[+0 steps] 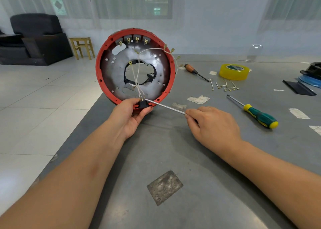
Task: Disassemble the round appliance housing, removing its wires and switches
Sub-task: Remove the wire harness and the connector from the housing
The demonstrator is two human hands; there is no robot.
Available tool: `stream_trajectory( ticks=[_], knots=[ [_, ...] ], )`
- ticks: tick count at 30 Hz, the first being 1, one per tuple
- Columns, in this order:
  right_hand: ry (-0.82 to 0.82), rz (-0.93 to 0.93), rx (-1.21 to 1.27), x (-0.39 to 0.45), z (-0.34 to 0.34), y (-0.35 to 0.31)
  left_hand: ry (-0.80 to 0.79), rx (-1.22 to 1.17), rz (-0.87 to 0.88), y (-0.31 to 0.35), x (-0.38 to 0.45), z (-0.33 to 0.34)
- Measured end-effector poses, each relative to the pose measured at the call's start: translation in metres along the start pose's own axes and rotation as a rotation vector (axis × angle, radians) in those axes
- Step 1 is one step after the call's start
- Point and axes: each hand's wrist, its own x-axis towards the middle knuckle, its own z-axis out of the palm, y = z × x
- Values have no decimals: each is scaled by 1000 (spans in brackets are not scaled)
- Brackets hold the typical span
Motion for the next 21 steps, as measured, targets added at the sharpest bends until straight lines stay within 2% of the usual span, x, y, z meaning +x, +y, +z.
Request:
stream_trajectory(
  ticks=[5,15,21],
  knots=[
    [-10,14,-23,2,0,-1,0,-20,14,0,0,-1],
    [29,-126,-213,13,-20,23,-12,12,19,-3,5,-3],
    [11,-152,-214,14,-21,25,-22,51,5,-1,7,-5]
  ],
)
